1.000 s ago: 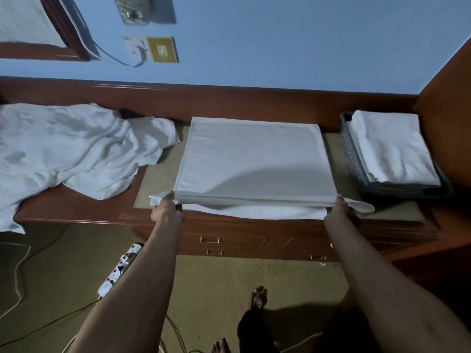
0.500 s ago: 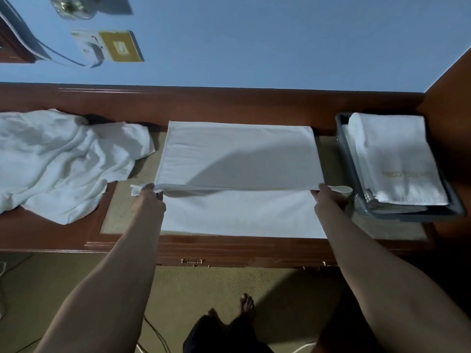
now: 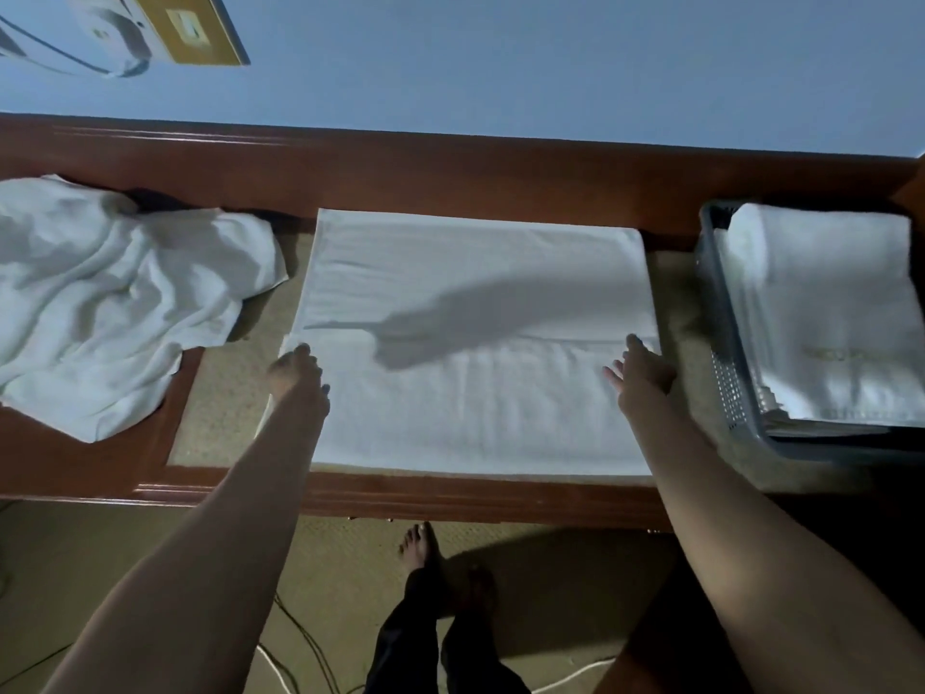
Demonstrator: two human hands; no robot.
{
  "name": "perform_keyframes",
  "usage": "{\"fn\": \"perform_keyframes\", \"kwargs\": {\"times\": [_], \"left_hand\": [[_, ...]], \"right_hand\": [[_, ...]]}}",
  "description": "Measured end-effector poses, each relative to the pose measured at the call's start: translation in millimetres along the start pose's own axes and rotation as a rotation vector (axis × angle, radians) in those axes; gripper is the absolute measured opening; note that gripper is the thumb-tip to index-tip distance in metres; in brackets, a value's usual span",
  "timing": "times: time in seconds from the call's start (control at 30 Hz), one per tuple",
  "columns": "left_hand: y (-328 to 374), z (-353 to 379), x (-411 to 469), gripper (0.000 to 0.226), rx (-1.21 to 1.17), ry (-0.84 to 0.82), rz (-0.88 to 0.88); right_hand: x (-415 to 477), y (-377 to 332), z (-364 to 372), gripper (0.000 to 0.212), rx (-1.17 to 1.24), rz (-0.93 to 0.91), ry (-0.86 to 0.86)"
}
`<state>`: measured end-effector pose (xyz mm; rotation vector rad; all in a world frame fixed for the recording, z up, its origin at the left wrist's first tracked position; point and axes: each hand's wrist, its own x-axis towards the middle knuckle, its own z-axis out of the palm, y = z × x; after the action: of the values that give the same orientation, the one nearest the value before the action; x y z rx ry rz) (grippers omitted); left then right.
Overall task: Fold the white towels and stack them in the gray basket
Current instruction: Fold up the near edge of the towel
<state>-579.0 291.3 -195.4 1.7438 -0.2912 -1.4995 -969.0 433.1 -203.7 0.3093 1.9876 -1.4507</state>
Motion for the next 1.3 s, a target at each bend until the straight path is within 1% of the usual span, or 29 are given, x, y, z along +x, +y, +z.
{"fn": "perform_keyframes", "kwargs": {"times": [0.07,0.1,0.13,0.2,0.27,0.33,0.4,0.47,0.53,0.63,0.73,0.83,0.93,1.0,1.1,1.17,1.23,1.27,1.3], "left_hand": [[-28,-1,1,0.014,0.209,0.091,0.133],[-44,2,-2,0.020,0.384,0.114,0.262],[-59,6,-9,0.024,0.566,0.092,0.394],[-92,16,-21,0.024,0.842,-0.074,0.649],[-118,28,-28,0.026,1.065,-0.247,0.897],[-138,41,-22,0.031,1.220,-0.373,1.040],[-150,54,-11,0.039,1.327,-0.453,1.116],[-158,67,-2,0.052,1.468,-0.545,1.164],[-160,76,10,0.061,1.600,-0.616,1.185],[-162,82,20,0.060,1.701,-0.590,1.207],[-166,79,20,0.063,1.710,-0.543,1.237],[-166,80,16,0.065,1.701,-0.539,1.237],[-164,81,12,0.064,1.702,-0.526,1.242],[-164,81,11,0.064,1.711,-0.516,1.244],[-164,81,9,0.064,1.715,-0.513,1.249],[-164,82,9,0.064,1.716,-0.511,1.247],[-165,82,8,0.063,1.728,-0.497,1.243],[-165,83,8,0.063,1.733,-0.487,1.242],[-165,82,7,0.063,1.736,-0.483,1.247]], "right_hand": [[-3,16,1,0.011,-0.238,-0.131,-0.015],[-7,27,-2,0.019,-0.374,-0.229,-0.030],[-12,39,-3,0.025,-0.506,-0.334,-0.065],[-24,62,-4,0.031,-0.686,-0.536,-0.190],[-30,86,-2,0.038,-0.837,-0.731,-0.307],[-29,110,1,0.044,-0.972,-0.881,-0.372],[-25,124,10,0.049,-1.054,-0.999,-0.364],[-21,132,18,0.053,-1.150,-1.075,-0.385],[-11,138,25,0.056,-1.273,-1.098,-0.436],[5,142,23,0.058,-1.381,-1.198,-0.441],[21,138,13,0.062,-1.434,-1.259,-0.467],[42,122,-2,0.065,-1.463,-1.297,-0.461],[74,103,-30,0.066,-1.460,-1.259,-0.363],[91,91,-44,0.066,-1.432,-1.142,-0.277],[103,82,-40,0.070,-1.381,-0.928,-0.140],[95,82,-29,0.072,-1.331,-0.867,-0.068],[74,87,-19,0.070,-1.259,-0.931,-0.054],[59,94,-14,0.068,-1.241,-1.004,-0.108],[44,102,-9,0.067,-1.237,-1.082,-0.205]]}}
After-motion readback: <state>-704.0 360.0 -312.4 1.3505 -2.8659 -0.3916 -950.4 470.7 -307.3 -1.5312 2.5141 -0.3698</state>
